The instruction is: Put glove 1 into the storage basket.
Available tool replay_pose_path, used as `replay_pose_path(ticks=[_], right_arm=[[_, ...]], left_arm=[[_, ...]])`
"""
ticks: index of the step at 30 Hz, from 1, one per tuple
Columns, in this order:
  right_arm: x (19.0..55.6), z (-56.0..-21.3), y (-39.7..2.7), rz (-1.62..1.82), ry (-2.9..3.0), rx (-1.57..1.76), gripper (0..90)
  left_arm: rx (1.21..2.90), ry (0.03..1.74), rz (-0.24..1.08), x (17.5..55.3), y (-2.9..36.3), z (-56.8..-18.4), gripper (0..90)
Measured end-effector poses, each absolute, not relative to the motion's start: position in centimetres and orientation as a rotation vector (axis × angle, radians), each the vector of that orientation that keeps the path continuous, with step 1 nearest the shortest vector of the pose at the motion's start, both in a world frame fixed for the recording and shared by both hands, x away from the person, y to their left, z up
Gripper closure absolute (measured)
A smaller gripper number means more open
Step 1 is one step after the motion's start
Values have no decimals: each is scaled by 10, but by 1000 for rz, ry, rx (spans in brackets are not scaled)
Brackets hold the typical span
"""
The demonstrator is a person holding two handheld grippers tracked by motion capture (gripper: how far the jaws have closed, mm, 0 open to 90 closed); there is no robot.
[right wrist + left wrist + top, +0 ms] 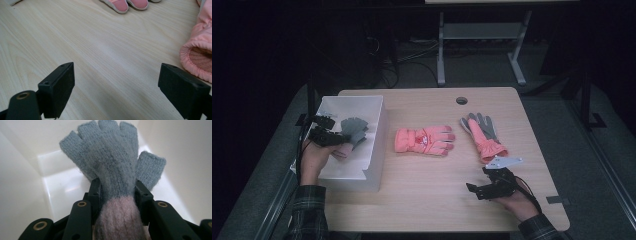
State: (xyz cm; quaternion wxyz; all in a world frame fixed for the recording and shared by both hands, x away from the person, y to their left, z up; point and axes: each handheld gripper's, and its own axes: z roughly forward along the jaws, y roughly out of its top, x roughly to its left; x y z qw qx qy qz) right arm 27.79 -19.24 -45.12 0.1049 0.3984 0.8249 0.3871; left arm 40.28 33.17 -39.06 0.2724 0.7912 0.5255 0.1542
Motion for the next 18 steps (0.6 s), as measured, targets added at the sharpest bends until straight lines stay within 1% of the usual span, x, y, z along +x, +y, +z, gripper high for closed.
replay_pose_path(ticks=[5,8,9,10,12,13,16,18], right_arm=[[278,-451,-192,1139,2434,1172,136],[278,-451,-193,1134,2437,1168,136],[278,-451,-193,1140,2434,1170,136],[278,-451,-193,1140,2433,1173,136],[278,-451,-193,1143,2430,1179,136],[278,-451,-193,1143,2430,1179,136],[278,-450,-193,1142,2432,1177,136],[278,-450,-194,1140,2435,1172,136]], left_arm=[[2205,1452,412,409,328,-411,625],[2255,1459,395,412,326,-418,570],[2266,1467,370,414,326,-421,570],[2255,1476,340,415,325,-423,489],[2259,1476,328,415,324,-424,393],[2259,1471,332,415,323,-424,393],[2242,1478,361,414,321,-422,253],[2233,1465,360,413,321,-416,230]])
